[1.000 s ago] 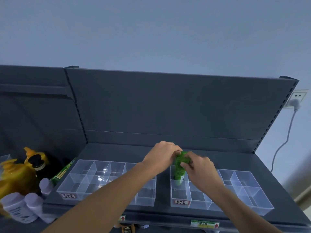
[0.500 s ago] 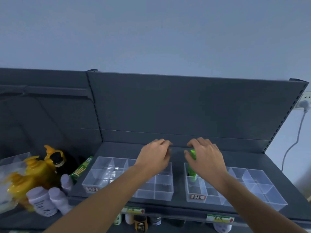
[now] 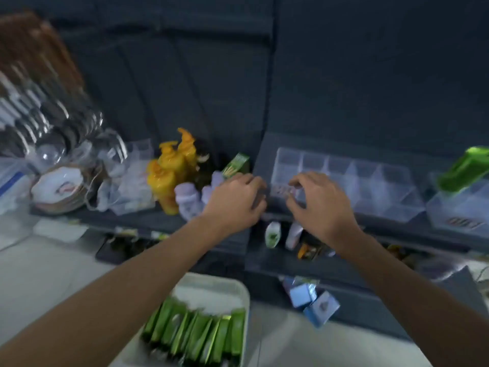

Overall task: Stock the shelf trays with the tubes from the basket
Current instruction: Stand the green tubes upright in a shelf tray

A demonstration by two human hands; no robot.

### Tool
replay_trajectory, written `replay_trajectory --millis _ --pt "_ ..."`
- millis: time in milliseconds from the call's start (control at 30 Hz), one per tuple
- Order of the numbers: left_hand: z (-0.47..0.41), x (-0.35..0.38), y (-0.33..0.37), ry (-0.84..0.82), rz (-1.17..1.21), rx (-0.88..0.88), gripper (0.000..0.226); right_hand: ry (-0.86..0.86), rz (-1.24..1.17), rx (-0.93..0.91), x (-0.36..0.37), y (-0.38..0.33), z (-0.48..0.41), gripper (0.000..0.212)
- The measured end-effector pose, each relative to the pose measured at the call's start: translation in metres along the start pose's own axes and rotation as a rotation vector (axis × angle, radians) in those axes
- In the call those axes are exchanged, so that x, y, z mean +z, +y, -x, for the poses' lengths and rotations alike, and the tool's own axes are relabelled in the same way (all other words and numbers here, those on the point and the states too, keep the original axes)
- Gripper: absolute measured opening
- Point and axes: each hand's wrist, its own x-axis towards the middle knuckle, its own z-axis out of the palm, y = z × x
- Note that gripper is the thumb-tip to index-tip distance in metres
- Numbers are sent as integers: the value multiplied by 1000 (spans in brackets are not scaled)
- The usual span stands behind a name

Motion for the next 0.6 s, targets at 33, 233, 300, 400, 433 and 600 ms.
replay_trajectory --millis 33,233,300,400,433,600 --pt "20 9 -21 -40 15 -14 36 -23 -26 -5 23 -16 9 23" --pt "141 101 -105 -314 115 -178 28 -291 -146 126 174 -82 80 22" --pt "175 139 -120 -411 147 -257 27 -388 -160 154 224 -94 105 22" --pt "222 204 -143 -605 163 -359 26 -584 -153 176 300 -105 144 28" --pt "235 227 -150 -656 179 -393 26 -648 -147 184 326 -107 155 31" --pt "276 317 -163 -782 266 -419 31 -869 -88 290 428 -108 194 31"
